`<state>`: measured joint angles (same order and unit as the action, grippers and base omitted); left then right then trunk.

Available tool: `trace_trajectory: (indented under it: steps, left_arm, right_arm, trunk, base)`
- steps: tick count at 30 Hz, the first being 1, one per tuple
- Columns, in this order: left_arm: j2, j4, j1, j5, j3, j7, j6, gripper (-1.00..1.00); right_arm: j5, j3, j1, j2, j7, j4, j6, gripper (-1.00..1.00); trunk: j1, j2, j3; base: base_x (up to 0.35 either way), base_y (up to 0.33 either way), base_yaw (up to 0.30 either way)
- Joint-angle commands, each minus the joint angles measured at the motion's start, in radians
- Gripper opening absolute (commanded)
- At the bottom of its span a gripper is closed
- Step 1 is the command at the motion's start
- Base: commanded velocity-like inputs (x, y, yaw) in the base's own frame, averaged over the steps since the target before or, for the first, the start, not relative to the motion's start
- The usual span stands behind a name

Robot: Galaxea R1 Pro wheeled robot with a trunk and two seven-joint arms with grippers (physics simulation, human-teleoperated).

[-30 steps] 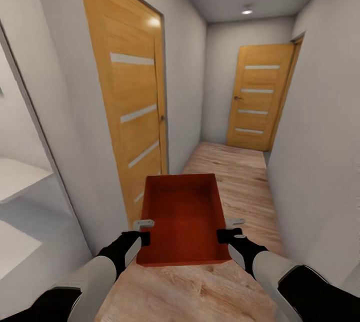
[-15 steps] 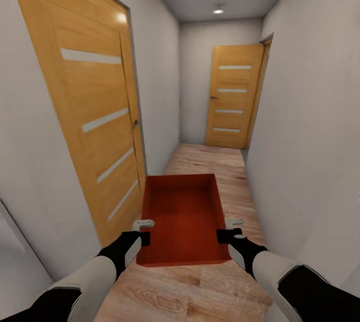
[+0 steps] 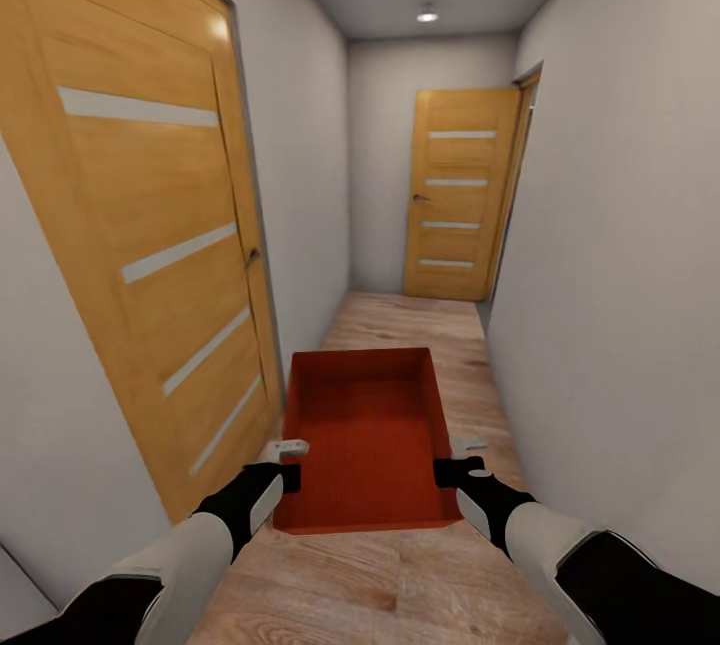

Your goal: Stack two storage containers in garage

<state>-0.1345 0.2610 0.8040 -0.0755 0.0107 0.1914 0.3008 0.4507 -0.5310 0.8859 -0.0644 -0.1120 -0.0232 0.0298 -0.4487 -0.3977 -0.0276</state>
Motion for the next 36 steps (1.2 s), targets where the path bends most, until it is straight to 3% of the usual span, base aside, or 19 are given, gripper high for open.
trace_trajectory:
  steps: [1,26,36]
  left_arm:
    - [0.003,0.006,0.001,0.029,-0.002,0.017,0.006,-1.00]
    - [0.002,0.006,0.000,0.029,-0.002,0.017,0.006,-1.00]
    - [0.002,0.006,0.001,0.029,-0.002,0.017,0.006,-1.00]
  right_arm:
    - [0.019,0.017,0.001,0.000,-0.004,0.025,0.005,-1.00]
    - [0.019,0.017,0.001,0.000,-0.005,0.025,0.005,-1.00]
    - [0.019,0.017,0.002,-0.002,-0.005,0.025,0.005,-1.00]
  trunk:
    - [-0.001,-0.002,-0.002]
    - [-0.001,-0.002,-0.002]
    - [-0.001,-0.002,-0.002]
  base:
    - [0.328,0.000,0.000]
    - [0.328,0.000,0.000]
    - [0.328,0.000,-0.151]
